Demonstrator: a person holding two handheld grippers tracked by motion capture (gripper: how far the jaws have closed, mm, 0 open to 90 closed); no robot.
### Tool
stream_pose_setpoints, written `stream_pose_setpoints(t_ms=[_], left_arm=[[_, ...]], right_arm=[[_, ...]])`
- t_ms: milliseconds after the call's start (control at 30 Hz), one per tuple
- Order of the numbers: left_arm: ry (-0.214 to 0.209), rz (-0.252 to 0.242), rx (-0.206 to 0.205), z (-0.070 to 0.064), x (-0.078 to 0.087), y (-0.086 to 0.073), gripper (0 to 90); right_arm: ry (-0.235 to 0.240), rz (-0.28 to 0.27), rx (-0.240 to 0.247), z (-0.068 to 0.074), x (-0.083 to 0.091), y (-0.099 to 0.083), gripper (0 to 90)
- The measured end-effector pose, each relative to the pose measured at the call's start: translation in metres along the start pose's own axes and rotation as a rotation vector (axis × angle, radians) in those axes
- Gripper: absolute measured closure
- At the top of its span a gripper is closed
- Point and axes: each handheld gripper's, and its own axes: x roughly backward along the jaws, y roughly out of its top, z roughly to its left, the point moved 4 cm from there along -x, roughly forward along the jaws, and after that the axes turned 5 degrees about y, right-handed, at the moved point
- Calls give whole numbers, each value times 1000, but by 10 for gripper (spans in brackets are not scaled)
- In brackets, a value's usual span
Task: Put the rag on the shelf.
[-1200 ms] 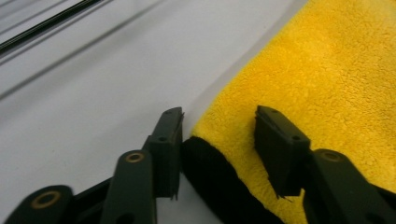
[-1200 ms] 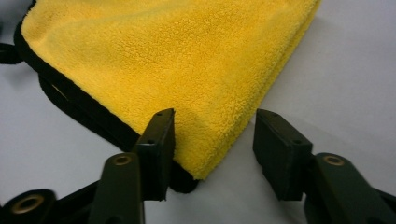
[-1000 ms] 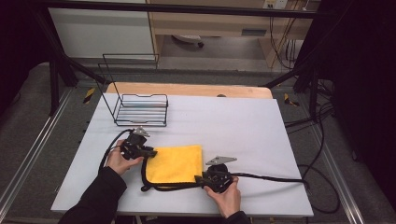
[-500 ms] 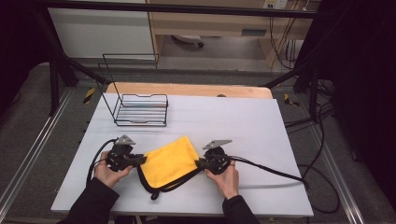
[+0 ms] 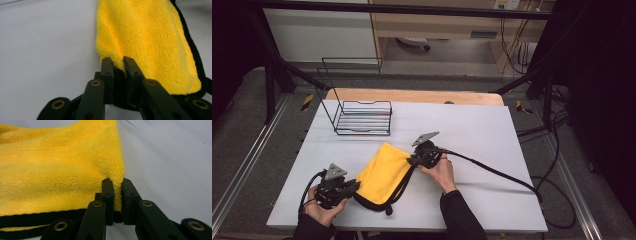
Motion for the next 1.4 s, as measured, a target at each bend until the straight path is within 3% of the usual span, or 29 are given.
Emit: stream_pose_setpoints(t_ms=[133,200,300,367,433,667,867,1000,1133,1300,1400], left_arm=[[-38,-23,-31,7,-2,2,656],[-39,-44,-51,11,-1,7,539],[-43,-70,-75,18,0,18,431],[-43,-67,-87,21,-2,27,331],[-51,-55,-103,23,-7,36,252],[-67,-43,-120,28,-29,69,97],[-63,-42,-156,25,-47,85,85],[-67,-17,-188,26,-62,92,111],[-82,2,-169,27,-76,98,155],[-98,-42,-142,30,-90,102,224],[-83,-37,-159,30,-98,102,267]], right_arm=[[-51,-14,23,0,-1,-2,688],[-80,-47,22,1,5,-2,624],[-95,-113,-1,3,17,-2,498],[-103,-138,-19,4,26,-4,385],[-100,-151,-40,4,35,-8,330],[-114,-178,-87,5,58,-28,129],[-116,-187,-136,1,70,-49,76],[-130,-191,-151,-1,75,-60,57],[-134,-188,-160,0,78,-68,50],[-144,-181,-165,0,78,-73,43],[-146,-180,-164,1,77,-74,43]])
